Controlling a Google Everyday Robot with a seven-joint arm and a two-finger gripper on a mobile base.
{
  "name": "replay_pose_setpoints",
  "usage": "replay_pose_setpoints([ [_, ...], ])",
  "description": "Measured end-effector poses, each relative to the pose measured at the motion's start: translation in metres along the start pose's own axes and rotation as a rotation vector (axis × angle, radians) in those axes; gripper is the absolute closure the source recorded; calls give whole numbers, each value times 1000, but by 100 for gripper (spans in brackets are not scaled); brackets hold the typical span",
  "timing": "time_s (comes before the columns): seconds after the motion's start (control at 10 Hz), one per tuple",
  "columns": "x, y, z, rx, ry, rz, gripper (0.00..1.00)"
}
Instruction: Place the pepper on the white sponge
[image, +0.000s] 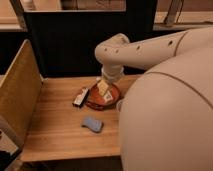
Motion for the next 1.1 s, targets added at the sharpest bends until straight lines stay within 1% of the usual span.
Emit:
replay_pose_setpoints([
  [0.1, -3, -2, -6, 24, -9, -19, 20],
  [0.2, -12, 3, -12, 44, -20, -49, 20],
  [0.3, -23, 16, -12, 52, -27, -92, 20],
  [0.4, -39, 42, -7, 37, -36, -149, 20],
  [0.5, -46, 58, -2, 20, -37, -182, 20],
  [0.6, -51, 77, 6, -4, -33, -221, 20],
  [0.7, -56, 90, 15, -26, -25, -253, 20],
  [0.8, -60, 95, 24, -41, -17, -271, 20],
  [1.0, -75, 95, 46, -80, -11, -287, 20],
  [1.1, -84, 98, 59, -112, -5, -300, 20],
])
